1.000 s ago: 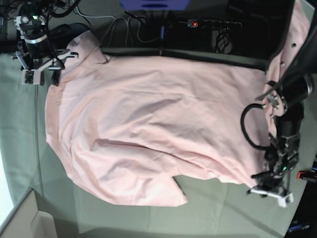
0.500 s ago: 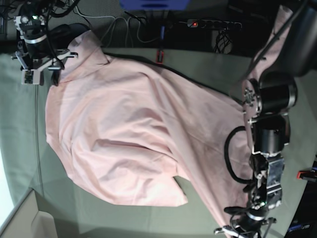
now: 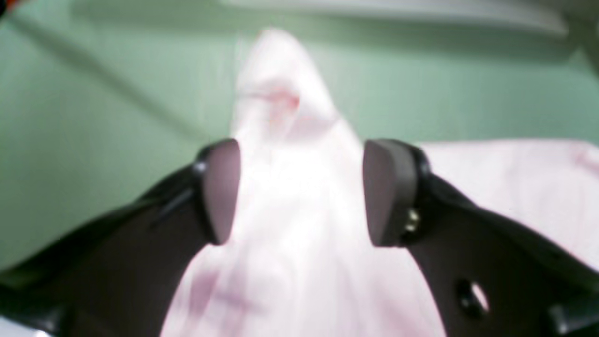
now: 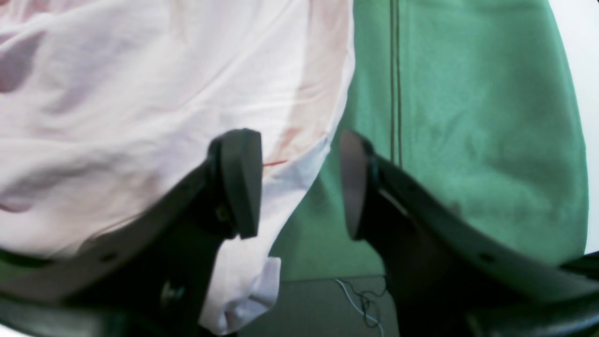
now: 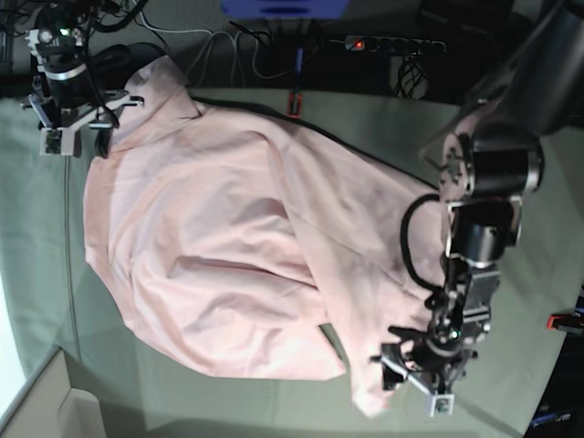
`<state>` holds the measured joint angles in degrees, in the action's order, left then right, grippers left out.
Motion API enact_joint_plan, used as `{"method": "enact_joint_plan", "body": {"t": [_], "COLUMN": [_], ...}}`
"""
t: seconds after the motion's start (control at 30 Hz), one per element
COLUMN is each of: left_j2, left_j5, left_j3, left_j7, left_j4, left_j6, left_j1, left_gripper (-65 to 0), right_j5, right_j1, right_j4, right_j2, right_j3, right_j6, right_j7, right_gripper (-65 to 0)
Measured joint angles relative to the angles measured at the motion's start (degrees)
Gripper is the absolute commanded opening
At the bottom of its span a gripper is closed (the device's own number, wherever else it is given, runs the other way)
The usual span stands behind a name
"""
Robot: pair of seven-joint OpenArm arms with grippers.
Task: Layout the t-shirt on the table in an organized manner, then fold the t-shirt properly
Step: 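Release the shirt with the left gripper and grasp its hem edge, then drag the hem edge with the left gripper away from the right gripper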
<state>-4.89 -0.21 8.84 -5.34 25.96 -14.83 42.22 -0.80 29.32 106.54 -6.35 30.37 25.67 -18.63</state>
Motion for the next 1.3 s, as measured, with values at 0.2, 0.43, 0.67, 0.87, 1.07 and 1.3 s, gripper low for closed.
{"method": "enact_joint_plan", "body": {"t": [0.2, 0.43, 0.67, 0.87, 1.07, 1.3], "left_j2": [0.39, -0.15, 0.50, 0.81, 0.61, 1.16], "left_j5": [-0.48, 0.22, 0.00, -0.22, -0.02, -0.02], "left_j3": [3.39, 18.25, 20.20, 21.88, 23.19, 22.88], "left_j7": [-3.72, -21.73, -21.92, -21.62, -21.64, -19.23], "left_j4": [17.40, 39.06, 39.74, 40.26, 38.14, 37.35], "left_j6": [-0.26, 0.63, 0.17, 0.00, 0.22, 0.24], "left_j1": [-9.86, -26.08, -33.55, -35.54, -35.82, -35.47], "left_gripper": [-33.0, -35.6, -35.6, -35.7, -35.7, -35.7], "right_j5": [0.04, 0.02, 0.00, 0.02, 0.02, 0.02], "right_j1": [-0.07, -0.37, -0.37, -0.37, -0.17, -0.02], "right_j4": [0.00, 0.02, 0.02, 0.00, 0.00, 0.00], "right_j2": [-0.07, 0.02, -0.04, -0.15, -0.17, -0.15], "right_j3": [0.00, 0.00, -0.17, -0.28, -0.28, -0.28], "right_j6": [0.00, 0.02, 0.00, 0.02, 0.02, 0.02], "right_j7": [0.02, 0.22, 0.02, 0.00, 0.04, 0.02], "right_gripper": [-37.5, -37.5, -37.5, -37.5, -37.5, -37.5]}}
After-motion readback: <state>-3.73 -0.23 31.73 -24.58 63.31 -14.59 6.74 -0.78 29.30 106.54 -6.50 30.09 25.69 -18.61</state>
